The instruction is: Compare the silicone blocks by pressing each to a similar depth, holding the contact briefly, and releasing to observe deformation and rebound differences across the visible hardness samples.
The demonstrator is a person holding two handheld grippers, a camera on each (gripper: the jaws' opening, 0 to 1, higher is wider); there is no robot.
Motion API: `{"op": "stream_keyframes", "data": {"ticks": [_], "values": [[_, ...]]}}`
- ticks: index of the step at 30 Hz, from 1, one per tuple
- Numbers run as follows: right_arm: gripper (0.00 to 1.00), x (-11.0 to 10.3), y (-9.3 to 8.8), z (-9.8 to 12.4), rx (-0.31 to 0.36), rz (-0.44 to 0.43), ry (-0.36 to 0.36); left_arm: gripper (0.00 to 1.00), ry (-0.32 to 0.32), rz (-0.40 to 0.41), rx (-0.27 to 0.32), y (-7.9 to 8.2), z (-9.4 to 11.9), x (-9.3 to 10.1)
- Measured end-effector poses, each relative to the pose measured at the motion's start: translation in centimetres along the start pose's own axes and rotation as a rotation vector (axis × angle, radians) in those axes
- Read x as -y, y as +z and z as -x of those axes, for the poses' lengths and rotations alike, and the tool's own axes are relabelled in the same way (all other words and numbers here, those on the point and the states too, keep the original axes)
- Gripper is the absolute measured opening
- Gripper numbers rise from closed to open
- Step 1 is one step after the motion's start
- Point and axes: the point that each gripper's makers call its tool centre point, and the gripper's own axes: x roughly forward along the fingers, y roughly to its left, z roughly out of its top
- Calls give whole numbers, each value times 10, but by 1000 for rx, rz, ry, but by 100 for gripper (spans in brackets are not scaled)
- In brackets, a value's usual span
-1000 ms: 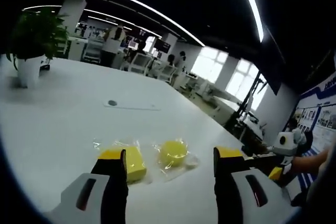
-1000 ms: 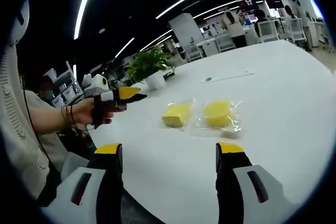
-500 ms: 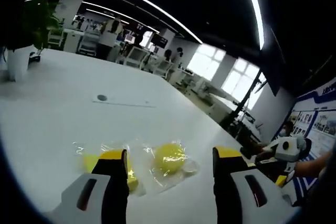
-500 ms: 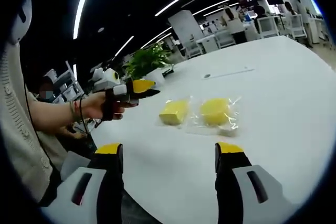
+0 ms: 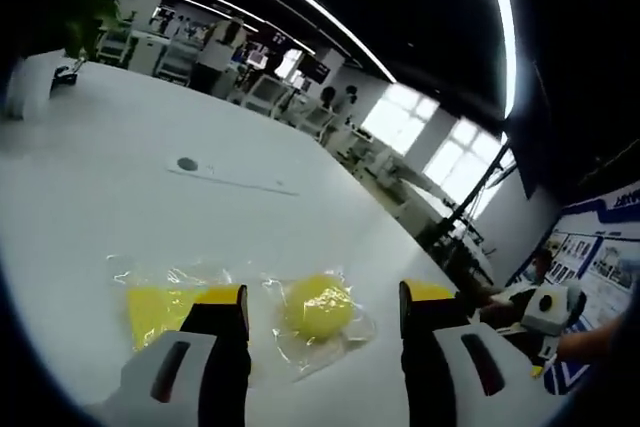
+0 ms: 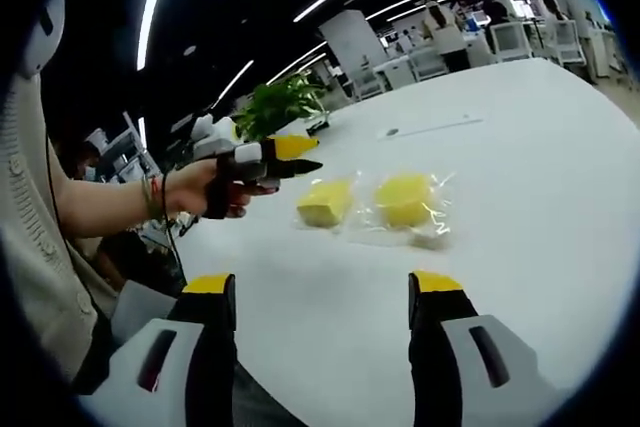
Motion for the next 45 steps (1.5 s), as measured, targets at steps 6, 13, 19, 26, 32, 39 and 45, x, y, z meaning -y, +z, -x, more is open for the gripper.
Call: {"op": "stream_keyframes", "data": {"ticks": [6, 13, 19, 26, 32, 39, 45], "values": [[64, 9, 1, 3, 1, -17, -9, 57, 12, 48, -12, -2, -20, -4], [64, 13, 0, 3, 6, -36, -16, 55, 83, 127, -42, -10, -40, -21], [63, 15, -6, -2, 2, -59, -16, 53, 122, 187, -60, -14, -56, -28], [62, 17, -9, -3, -1, -72, -16, 52, 176, 246, -92, -22, -68, -40], [60, 20, -10, -2, 6, -89, -21, 44, 217, 313, -126, -28, -78, -48], [59, 21, -11, -1, 5, -96, -27, 44, 237, 389, -167, -40, -92, -51], [59, 23, -10, 0, 7, -101, -33, 36, 245, 466, -153, -43, -101, -57]]}}
